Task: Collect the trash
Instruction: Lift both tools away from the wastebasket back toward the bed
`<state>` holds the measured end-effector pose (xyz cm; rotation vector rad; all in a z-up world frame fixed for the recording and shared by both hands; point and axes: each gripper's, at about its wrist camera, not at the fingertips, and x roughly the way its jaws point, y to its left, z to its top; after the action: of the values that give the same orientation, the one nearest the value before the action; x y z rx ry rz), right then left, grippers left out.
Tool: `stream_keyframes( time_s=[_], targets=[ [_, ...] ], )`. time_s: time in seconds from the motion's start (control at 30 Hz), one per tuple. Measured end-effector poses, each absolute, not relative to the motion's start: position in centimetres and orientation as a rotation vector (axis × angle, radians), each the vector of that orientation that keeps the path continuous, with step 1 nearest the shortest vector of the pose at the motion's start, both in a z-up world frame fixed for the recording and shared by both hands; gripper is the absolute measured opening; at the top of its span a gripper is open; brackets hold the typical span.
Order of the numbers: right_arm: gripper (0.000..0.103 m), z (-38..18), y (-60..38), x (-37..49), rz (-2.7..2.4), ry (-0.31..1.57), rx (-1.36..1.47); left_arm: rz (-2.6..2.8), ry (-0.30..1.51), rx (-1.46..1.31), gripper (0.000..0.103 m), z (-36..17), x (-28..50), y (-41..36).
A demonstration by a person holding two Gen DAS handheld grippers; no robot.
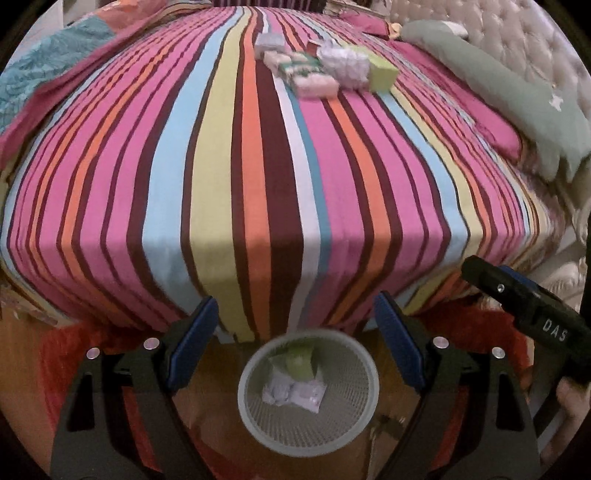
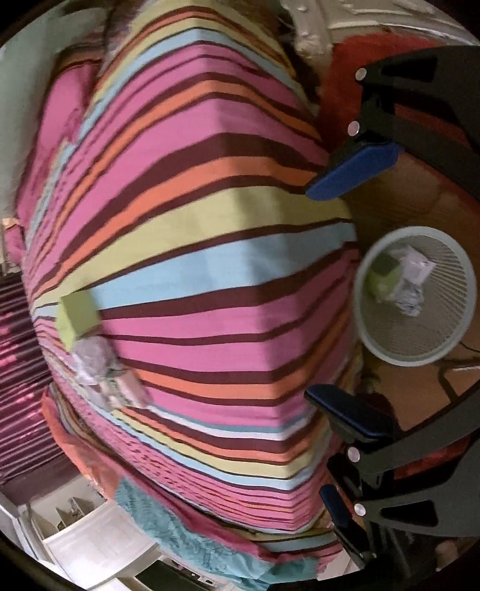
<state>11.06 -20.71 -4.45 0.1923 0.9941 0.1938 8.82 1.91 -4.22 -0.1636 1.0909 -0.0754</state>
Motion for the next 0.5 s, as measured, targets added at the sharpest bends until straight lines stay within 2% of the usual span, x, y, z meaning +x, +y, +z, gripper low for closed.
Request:
stream_keyframes(
  time_s=[0.5],
  targets=[
    [0.095, -1.6, -21.8, 18.9, 0.163, 0.902, 0.165, -0.029, 1.043, -0.234, 0.084, -2.0, 19.2, 1.4]
  ],
)
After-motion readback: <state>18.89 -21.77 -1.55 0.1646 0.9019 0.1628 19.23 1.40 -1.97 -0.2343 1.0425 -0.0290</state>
